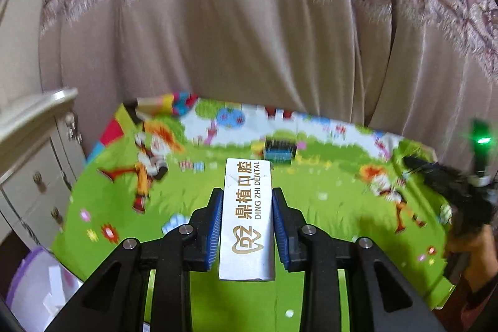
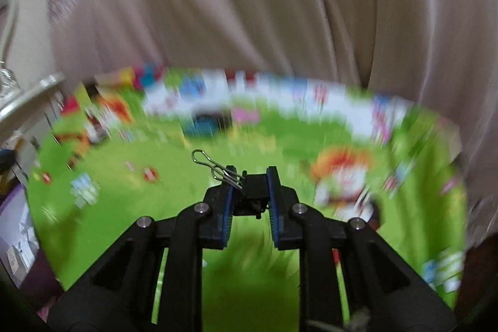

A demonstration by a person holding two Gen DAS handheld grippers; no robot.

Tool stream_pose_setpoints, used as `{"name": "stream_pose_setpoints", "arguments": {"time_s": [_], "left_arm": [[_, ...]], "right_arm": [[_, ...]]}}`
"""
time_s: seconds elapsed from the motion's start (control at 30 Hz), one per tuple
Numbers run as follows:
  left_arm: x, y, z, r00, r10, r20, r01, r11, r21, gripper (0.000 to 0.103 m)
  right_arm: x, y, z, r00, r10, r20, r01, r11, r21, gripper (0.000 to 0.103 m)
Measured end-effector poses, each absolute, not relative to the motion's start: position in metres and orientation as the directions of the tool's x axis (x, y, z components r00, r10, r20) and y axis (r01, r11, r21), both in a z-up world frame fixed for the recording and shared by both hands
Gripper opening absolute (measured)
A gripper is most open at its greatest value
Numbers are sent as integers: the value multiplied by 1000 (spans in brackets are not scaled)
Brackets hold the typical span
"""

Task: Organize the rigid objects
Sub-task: 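Lift and carry the black clip and white box to the storage box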

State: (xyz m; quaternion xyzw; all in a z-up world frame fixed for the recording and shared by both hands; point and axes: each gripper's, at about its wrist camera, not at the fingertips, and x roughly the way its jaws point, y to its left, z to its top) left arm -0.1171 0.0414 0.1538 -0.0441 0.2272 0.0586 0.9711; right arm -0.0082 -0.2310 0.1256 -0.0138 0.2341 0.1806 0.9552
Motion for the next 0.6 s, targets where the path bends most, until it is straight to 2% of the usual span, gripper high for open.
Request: {"name": "stream_pose_setpoints", "arguments": {"time_s": [0.2, 0.3, 0.43, 0.6], "left_arm": [[-153, 36, 205, 944, 149, -296, -162, 987, -19, 32], [-171, 36, 222, 956, 179, -232, -182, 983, 7, 32], [-192, 42, 235, 961, 204, -185, -205, 979, 15, 32], [-215, 65, 230, 945, 270, -187, -274, 962, 6, 32]], "right_arm": [[-87, -235, 231, 925, 359, -126, -362, 932, 0, 23], [-116, -229, 257, 931, 365, -19, -366, 930, -30, 23], [-143, -206, 269, 912, 409, 32, -406, 911, -71, 23], [-156, -154, 264, 844, 536, -9, -534, 838, -111, 23]]}}
